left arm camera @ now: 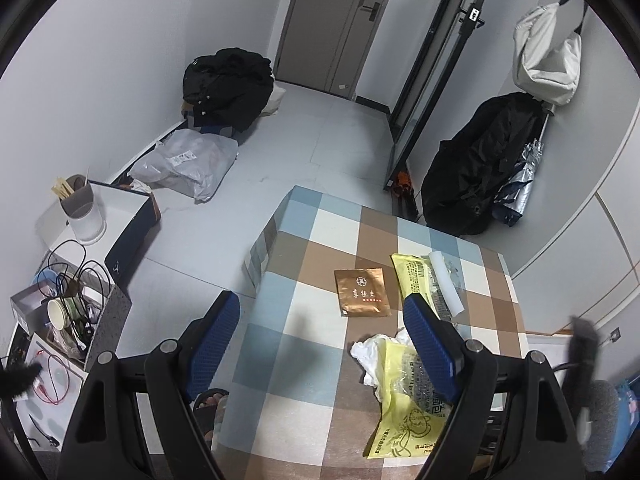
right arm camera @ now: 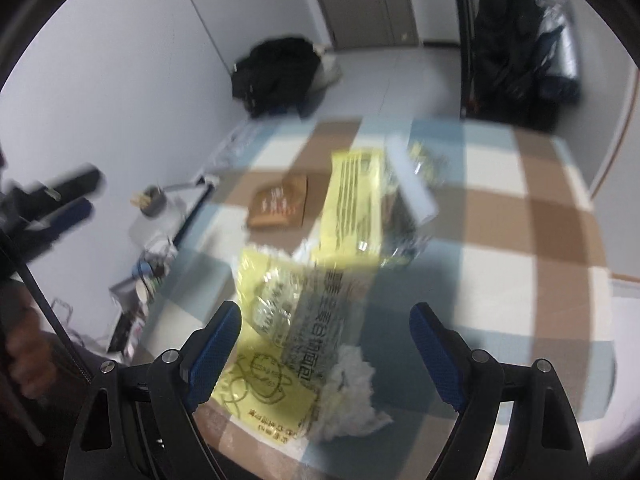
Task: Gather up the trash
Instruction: 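Grasp the large yellow printed snack bag with the right tool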
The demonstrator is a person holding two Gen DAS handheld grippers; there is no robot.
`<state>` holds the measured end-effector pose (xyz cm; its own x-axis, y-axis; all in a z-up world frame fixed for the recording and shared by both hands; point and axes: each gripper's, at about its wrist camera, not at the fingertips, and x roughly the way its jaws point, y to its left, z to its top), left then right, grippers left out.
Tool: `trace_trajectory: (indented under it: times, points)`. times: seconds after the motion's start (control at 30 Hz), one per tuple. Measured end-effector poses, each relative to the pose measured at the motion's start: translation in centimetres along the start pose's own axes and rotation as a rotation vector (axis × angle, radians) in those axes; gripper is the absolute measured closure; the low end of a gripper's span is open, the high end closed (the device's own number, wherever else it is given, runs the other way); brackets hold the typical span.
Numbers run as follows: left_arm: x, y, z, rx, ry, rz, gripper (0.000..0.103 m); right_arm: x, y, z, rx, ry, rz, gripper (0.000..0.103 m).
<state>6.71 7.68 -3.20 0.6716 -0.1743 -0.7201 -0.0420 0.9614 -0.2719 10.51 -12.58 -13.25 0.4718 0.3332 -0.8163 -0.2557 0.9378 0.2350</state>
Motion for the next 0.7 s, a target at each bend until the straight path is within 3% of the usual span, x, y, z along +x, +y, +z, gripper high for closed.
trace_trajectory:
  times: [0.17, 0.23, 0.3, 0.33, 0.4, 0.47, 0.5, 0.7]
  points:
    - [0.2, 0.8, 0.2, -0.028, 0.019, -0.019, 0.022, 2.1, 0.3, -0.3, 0.019, 0.031, -0.015, 0.017]
    - [0.3, 0.8, 0.2, -0.031, 0.024, -0.022, 0.022, 2.4, 0.5, -0.4, 0.009, 0.034, -0.031, 0.023]
    - [0.4, 0.9, 0.2, -0.033, 0.028, -0.023, 0.022, 2.4, 0.9, -0.5, -0.019, 0.033, -0.042, 0.038]
    - [0.4, 0.9, 0.2, -0.034, 0.029, -0.021, 0.022, 2.4, 1.0, -0.5, -0.033, 0.03, -0.059, 0.041]
    - [0.4, 0.9, 0.2, -0.033, 0.031, -0.022, 0.022, 2.4, 1.0, -0.5, -0.045, 0.035, -0.069, 0.069]
    - [0.4, 0.9, 0.3, -0.034, 0.03, -0.022, 0.022, 2.5, 0.6, -0.4, -0.037, 0.045, -0.059, 0.088]
    - [0.4, 0.9, 0.3, -0.033, 0.031, -0.022, 0.022, 2.4, 0.4, -0.4, -0.031, 0.045, -0.055, 0.093]
    - [0.5, 0.9, 0.2, -0.026, 0.032, -0.007, 0.022, 1.8, 0.4, -0.6, -0.048, 0.029, -0.033, 0.102]
